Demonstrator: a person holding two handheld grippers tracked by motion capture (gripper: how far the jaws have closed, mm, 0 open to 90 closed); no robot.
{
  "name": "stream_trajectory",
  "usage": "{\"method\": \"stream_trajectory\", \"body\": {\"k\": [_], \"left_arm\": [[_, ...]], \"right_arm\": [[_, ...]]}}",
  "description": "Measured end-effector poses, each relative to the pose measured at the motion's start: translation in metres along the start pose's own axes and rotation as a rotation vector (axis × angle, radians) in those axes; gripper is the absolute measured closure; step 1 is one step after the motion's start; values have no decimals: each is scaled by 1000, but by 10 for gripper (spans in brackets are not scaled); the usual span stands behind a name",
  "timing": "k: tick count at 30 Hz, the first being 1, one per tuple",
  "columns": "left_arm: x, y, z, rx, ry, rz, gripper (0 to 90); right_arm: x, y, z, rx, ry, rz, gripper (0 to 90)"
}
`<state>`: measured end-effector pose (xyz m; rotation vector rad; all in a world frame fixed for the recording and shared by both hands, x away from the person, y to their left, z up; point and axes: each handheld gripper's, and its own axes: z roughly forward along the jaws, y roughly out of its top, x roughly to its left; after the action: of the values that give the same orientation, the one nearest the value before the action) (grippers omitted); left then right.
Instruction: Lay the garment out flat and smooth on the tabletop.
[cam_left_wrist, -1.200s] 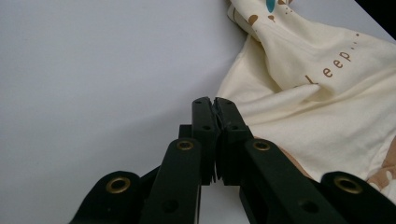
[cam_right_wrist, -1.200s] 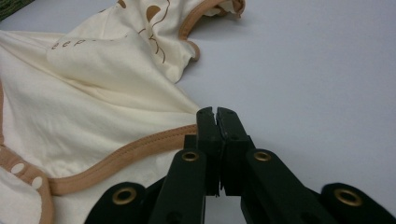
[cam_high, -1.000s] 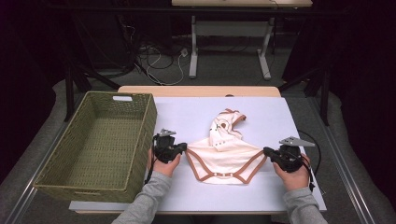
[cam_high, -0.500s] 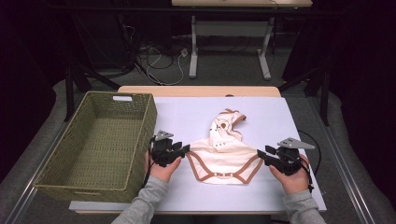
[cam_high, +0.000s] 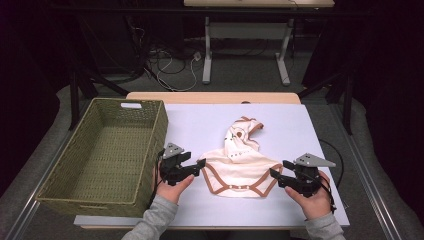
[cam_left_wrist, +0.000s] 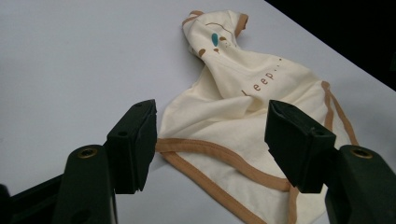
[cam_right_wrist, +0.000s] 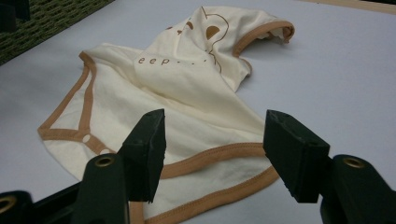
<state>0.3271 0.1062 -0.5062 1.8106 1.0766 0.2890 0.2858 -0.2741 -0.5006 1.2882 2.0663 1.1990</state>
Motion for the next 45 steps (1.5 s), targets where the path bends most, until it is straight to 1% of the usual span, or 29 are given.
{"method": "stream_trajectory", "body": {"k": [2, 3, 7, 11, 16, 18, 19, 20, 21, 23, 24, 25, 26, 27, 31, 32, 33, 34, 35, 37, 38, 39, 40, 41, 42, 43, 45], "left_arm": [[-1, -1, -3, 7, -12, 6, 344], [-2, -1, -4, 0, -15, 8, 338], [-6, -6, -6, 5, -38, 7, 335], [-9, -12, -8, -4, -54, -3, 331], [-12, -20, -7, 8, -76, -14, 336], [-13, -24, -5, 12, -88, -15, 344], [-14, -26, -3, 14, -89, -16, 353], [-13, -28, -2, 29, -92, -1, 366], [-14, -30, 0, 42, -98, -2, 375], [-15, -36, 5, 61, -104, 13, 409], [-16, -39, 8, 74, -105, 17, 409], [-17, -42, 11, 88, -111, 19, 414], [-18, -44, 13, 100, -115, 18, 419], [-20, -46, 16, 106, -121, 18, 420], [-26, -50, 23, 130, -141, 31, 422], [-28, -51, 25, 137, -144, 31, 428], [-29, -52, 27, 142, -147, 33, 435], [-30, -53, 29, 148, -152, 36, 441], [-31, -53, 30, 159, -156, 38, 449], [-33, -55, 34, 171, -162, 42, 464], [-34, -56, 35, 177, -167, 44, 470], [-35, -57, 36, 184, -167, 47, 477], [-36, -58, 37, 188, -170, 46, 482], [-37, -58, 38, 190, -174, 44, 485], [-38, -59, 39, 197, -176, 45, 495], [-39, -59, 40, 198, -180, 49, 500], [-40, -60, 41, 207, -189, 45, 521]], "right_arm": [[2, -2, -3, -4, 1, -10, 373], [3, -3, -4, -2, 8, -9, 366], [6, -7, -8, 1, 12, -20, 352], [10, -12, -9, 6, 32, -13, 350], [17, -19, -5, 17, 44, -51, 396], [19, -23, -1, 8, 53, -60, 417], [20, -25, 0, 11, 58, -53, 420], [20, -27, 3, 14, 61, -64, 427], [22, -28, 5, 17, 63, -62, 439], [24, -32, 9, 38, 84, -62, 441], [24, -33, 11, 42, 79, -73, 443], [25, -35, 13, 44, 79, -66, 445], [25, -36, 15, 53, 84, -73, 447], [26, -37, 17, 59, 85, -79, 451], [27, -41, 22, 85, 98, -76, 472], [27, -42, 24, 87, 101, -74, 477], [28, -43, 26, 86, 111, -61, 485], [28, -44, 26, 101, 108, -68, 498], [29, -45, 28, 98, 111, -62, 509], [29, -46, 30, 121, 117, -61, 530], [29, -46, 31, 120, 119, -65, 535], [30, -47, 33, 116, 130, -57, 542], [29, -47, 33, 125, 134, -65, 547], [30, -48, 33, 124, 141, -50, 554], [31, -48, 34, 124, 150, -50, 565], [31, -48, 34, 128, 151, -60, 576], [33, -48, 35, 145, 158, -53, 594]]}}
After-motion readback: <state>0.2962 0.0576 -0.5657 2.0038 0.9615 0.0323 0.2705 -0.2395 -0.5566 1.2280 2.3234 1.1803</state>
